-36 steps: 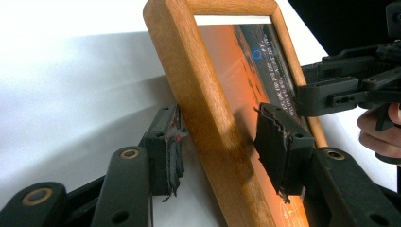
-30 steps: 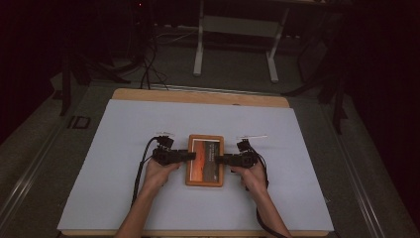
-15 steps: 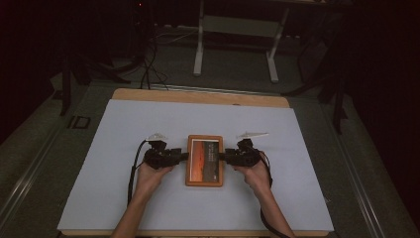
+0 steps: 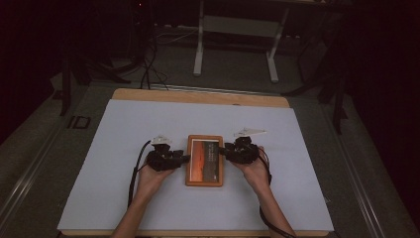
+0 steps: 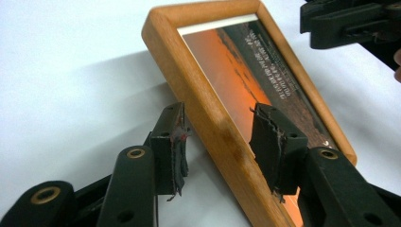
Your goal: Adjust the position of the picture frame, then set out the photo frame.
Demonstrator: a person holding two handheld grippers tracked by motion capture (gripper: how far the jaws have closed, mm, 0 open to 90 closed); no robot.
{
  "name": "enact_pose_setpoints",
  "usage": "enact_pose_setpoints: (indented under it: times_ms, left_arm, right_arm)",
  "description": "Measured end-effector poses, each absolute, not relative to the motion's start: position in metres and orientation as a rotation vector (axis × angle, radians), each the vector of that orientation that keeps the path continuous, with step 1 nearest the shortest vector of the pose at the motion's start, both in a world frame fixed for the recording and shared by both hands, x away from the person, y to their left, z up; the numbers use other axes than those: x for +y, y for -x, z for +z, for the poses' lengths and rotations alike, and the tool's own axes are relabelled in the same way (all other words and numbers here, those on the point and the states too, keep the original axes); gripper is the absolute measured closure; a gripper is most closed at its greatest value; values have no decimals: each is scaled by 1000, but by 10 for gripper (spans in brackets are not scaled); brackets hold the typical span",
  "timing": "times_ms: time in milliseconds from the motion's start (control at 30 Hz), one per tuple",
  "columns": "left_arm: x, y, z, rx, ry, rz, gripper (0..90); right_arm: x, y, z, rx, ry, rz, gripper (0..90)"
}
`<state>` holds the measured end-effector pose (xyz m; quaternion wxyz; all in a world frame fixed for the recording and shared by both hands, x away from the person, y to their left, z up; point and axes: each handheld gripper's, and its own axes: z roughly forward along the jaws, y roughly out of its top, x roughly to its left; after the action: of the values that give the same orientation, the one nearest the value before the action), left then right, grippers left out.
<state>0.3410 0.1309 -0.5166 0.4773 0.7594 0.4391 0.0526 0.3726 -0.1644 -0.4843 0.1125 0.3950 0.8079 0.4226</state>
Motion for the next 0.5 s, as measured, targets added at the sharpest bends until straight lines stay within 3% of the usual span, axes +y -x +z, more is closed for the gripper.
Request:
enact_pose_setpoints:
  times_ms: [167, 400, 467, 500]
  left_arm:
    - [137, -328, -510, 1046, -1865, 127, 546]
    - [144, -319, -509, 1075, -1840, 122, 524]
    - [145, -317, -510, 1070, -1837, 109, 510]
    - [145, -317, -510, 1070, -1837, 109, 501]
  right_arm:
    - [-165, -376, -481, 2335, -1161, 1237, 710]
    - [-161, -383, -480, 2298, -1118, 1229, 728]
    - [-158, -384, -481, 2309, -1084, 1249, 857]
    - [-158, -384, -481, 2309, -1084, 1249, 857]
